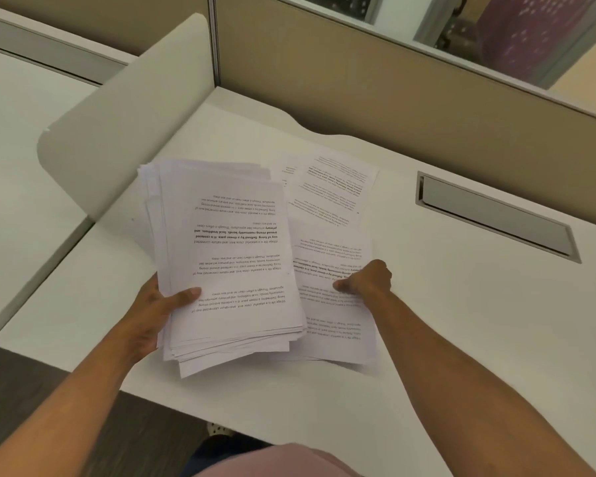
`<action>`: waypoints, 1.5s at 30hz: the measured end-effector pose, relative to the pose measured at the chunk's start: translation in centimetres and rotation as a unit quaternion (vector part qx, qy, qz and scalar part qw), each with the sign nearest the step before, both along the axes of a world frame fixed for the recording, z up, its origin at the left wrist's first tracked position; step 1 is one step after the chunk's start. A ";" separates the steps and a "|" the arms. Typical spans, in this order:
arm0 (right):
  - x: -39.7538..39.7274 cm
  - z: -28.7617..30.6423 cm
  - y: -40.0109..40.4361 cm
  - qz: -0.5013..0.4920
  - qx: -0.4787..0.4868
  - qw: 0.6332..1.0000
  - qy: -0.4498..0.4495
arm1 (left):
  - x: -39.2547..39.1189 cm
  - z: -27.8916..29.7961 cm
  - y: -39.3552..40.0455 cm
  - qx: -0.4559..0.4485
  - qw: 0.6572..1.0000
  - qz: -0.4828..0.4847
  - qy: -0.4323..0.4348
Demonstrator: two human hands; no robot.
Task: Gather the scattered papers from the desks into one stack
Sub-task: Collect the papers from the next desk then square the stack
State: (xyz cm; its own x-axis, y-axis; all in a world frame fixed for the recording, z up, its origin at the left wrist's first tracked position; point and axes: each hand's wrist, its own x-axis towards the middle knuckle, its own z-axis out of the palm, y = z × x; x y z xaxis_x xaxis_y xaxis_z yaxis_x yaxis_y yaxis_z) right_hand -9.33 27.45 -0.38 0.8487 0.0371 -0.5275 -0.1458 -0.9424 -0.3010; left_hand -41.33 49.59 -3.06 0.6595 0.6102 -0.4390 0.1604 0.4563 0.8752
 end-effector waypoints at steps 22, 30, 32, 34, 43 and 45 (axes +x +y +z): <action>1.5 0.3 -1.1 -0.023 0.122 0.992 0.039 | 0.5 -1.3 2.4 -0.003 1.000 -0.004 -0.007; 7.3 6.5 -5.2 0.031 0.355 0.930 0.087 | 0.6 -1.7 3.4 -0.014 1.000 0.010 -0.015; 8.7 9.0 -5.6 0.014 0.412 0.907 0.081 | 0.8 -1.6 3.5 -0.018 1.000 0.012 -0.017; 9.6 11.4 -5.0 0.005 0.454 0.888 0.071 | 1.1 -1.4 3.6 -0.017 1.000 0.010 -0.018; -0.5 10.7 7.3 0.148 0.441 0.885 -0.010 | 4.3 2.2 1.1 -0.031 0.996 -0.077 -0.044; -3.3 8.7 8.7 0.180 0.398 0.899 -0.035 | 4.8 2.9 0.8 -0.044 0.993 -0.095 -0.061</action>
State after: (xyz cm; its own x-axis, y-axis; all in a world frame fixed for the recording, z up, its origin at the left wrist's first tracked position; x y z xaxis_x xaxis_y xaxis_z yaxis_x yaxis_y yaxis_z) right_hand -12.61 36.13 8.36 0.7363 0.6581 -0.1574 0.1722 -0.4072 -0.8969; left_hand -36.56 50.42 -0.17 0.8103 0.4323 -0.3956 0.1470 0.5036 0.8514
